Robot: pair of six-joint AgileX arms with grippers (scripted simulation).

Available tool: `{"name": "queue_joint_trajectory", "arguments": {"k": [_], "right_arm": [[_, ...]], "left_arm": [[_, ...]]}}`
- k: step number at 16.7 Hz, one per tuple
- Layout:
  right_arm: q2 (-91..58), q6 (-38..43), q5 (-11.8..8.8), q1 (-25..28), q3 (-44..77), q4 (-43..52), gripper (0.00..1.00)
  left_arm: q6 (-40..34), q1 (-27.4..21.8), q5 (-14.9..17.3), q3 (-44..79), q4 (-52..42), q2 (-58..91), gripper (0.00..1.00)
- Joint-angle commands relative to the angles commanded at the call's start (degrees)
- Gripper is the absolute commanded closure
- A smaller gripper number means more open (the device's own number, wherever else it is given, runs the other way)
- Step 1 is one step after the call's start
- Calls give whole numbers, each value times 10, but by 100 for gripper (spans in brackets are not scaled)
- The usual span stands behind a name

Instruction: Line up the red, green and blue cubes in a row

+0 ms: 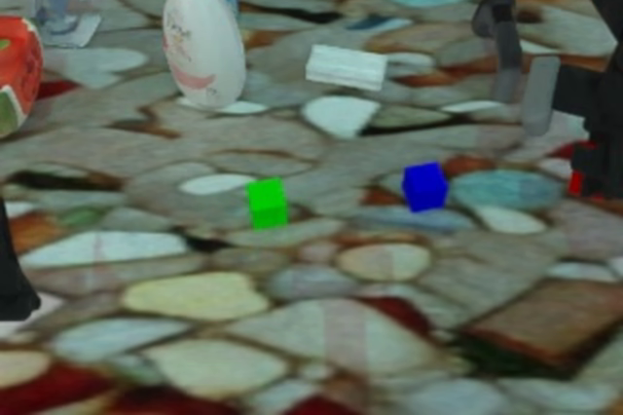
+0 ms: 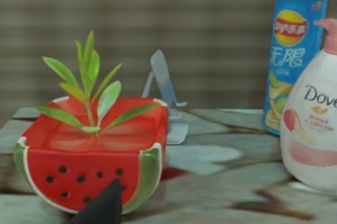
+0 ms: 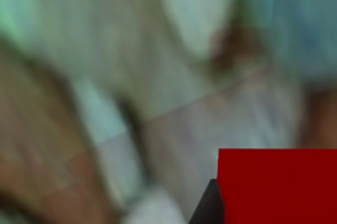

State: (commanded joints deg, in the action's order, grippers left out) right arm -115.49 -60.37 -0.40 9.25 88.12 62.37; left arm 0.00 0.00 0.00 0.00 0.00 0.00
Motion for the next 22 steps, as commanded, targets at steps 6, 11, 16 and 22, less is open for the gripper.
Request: {"name": "queue_joint_trajectory", "arguments": {"k": [6,11,16,22], "right_arm": [[-16,5,0,11,19,11,100],[-111,43,2,97,173,88,100],[-250,107,1,224,438,207,100],[-382,187,2,366,708,326,100]], "left_arm": [[0,0,0,0,0,0,0],[0,0,0,0,0,0,0],[0,0,0,0,0,0,0],[0,0,0,0,0,0,0]]}}
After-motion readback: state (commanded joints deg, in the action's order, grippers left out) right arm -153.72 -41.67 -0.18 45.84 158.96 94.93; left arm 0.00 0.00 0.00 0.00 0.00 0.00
